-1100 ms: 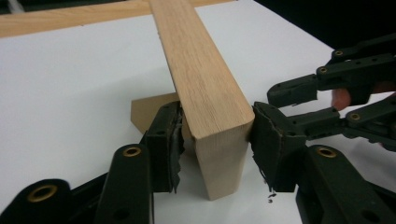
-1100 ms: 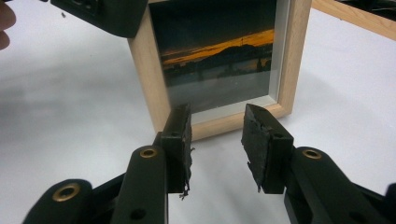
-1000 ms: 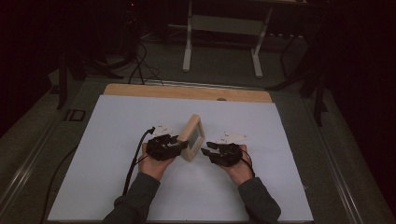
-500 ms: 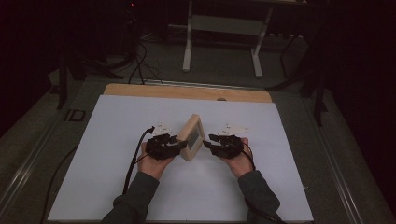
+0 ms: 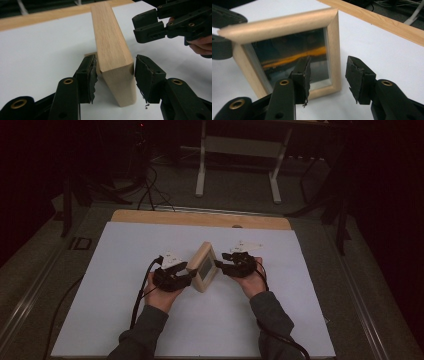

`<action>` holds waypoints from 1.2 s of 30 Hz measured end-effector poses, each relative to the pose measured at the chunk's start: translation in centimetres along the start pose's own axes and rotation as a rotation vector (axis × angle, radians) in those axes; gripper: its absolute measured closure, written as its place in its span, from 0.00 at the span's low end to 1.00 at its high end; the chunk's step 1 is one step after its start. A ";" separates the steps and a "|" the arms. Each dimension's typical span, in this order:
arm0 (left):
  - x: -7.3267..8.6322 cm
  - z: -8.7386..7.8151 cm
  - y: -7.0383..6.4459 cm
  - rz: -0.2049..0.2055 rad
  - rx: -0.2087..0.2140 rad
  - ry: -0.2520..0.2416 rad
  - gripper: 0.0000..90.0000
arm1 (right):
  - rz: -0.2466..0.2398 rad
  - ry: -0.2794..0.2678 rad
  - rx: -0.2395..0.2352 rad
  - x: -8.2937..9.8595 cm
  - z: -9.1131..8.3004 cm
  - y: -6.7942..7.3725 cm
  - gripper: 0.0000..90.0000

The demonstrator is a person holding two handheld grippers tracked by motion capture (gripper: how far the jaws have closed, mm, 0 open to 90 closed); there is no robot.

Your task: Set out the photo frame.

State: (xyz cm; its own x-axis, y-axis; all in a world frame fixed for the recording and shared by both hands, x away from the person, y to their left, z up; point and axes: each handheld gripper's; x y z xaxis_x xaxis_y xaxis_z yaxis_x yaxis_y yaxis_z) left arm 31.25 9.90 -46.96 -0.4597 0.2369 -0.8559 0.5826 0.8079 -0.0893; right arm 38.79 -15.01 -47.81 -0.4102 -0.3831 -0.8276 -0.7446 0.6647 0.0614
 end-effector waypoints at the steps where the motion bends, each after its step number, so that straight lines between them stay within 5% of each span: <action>1: 0.0 0.0 -0.1 0.007 -0.004 -0.003 0.60 | 0.009 -0.007 -0.001 -0.3 0.1 -0.1 0.58; 5: 0.0 -0.1 -0.2 0.022 -0.009 -0.005 0.63 | 0.014 -0.021 -0.004 -0.8 0.0 -0.2 0.57; 16: 0.0 -0.4 1.1 0.000 0.072 0.000 0.67 | 0.020 -0.043 -0.014 -2.2 0.0 -0.3 0.54; 36: 0.0 -0.4 0.9 0.000 0.061 0.002 0.67 | 0.072 -0.066 0.000 -5.6 2.6 0.2 0.58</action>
State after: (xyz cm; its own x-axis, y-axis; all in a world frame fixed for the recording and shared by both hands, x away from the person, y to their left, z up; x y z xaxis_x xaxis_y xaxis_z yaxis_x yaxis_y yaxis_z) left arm 31.50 10.87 -46.80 -0.4614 0.2381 -0.8546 0.6225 0.7733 -0.1206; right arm 42.30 -11.06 -44.63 -0.4274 -0.2911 -0.8559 -0.7144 0.6889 0.1225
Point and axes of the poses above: each handheld gripper's, and its own axes: z roughly forward along the jaws, x roughly out of its underside, y roughly to its left, and after that the axes turned 1 degree about z, right-handed
